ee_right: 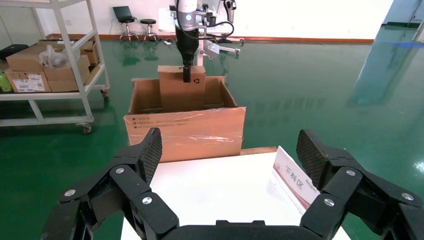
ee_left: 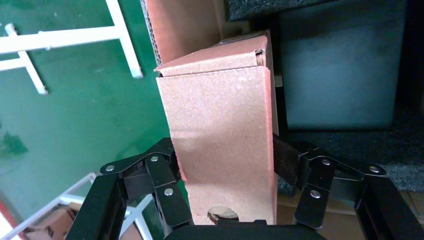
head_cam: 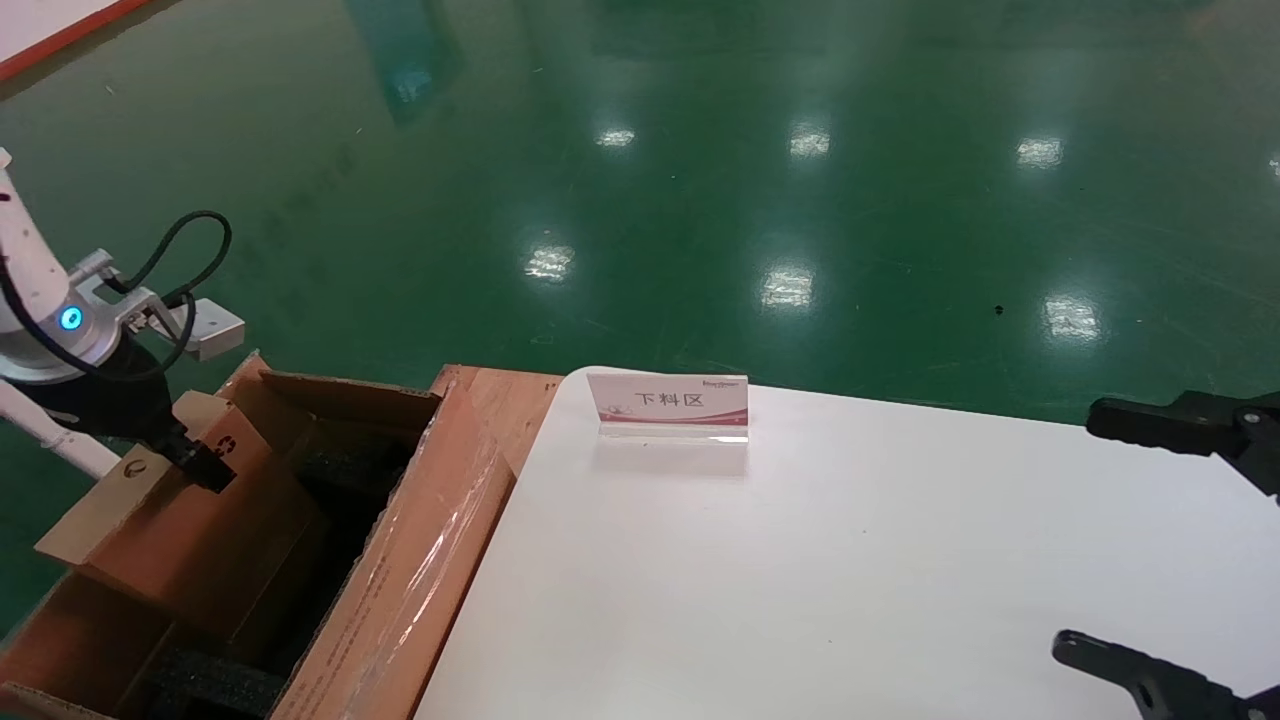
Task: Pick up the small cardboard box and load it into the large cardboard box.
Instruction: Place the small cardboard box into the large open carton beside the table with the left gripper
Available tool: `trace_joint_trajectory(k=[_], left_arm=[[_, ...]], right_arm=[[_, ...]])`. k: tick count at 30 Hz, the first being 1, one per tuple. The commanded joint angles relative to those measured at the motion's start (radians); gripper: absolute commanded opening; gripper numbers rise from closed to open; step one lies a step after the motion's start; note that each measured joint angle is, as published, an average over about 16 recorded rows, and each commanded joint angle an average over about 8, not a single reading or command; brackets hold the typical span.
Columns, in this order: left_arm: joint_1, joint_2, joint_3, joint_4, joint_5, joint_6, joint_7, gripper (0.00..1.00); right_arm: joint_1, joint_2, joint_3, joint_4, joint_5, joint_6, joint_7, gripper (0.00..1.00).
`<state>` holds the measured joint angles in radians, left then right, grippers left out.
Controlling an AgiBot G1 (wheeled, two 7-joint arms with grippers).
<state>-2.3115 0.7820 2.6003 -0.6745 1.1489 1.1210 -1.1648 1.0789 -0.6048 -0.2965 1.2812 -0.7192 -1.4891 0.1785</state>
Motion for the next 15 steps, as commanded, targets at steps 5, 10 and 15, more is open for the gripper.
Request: trace_joint_trajectory(k=[5,10,15], left_arm=[[0.067,0.032,-0.010,0.077,-0.025,0.006,0.010,0.00],[0.128,0.053,-0.020,0.145,-0.044,0.004,0.027,0.00],[0.196,0.069,-0.030,0.221,-0.062,-0.010,0.055,0.00]], right_arm=[[0.000,0.000,0.000,0.000,0.000,0.000,0.000,1.00],[0.000,0.000,-0.001,0.000,0.000,0.000,0.000,1.00],[0.000,0.000,-0.001,0.000,0.001,0.000,0.000,1.00]])
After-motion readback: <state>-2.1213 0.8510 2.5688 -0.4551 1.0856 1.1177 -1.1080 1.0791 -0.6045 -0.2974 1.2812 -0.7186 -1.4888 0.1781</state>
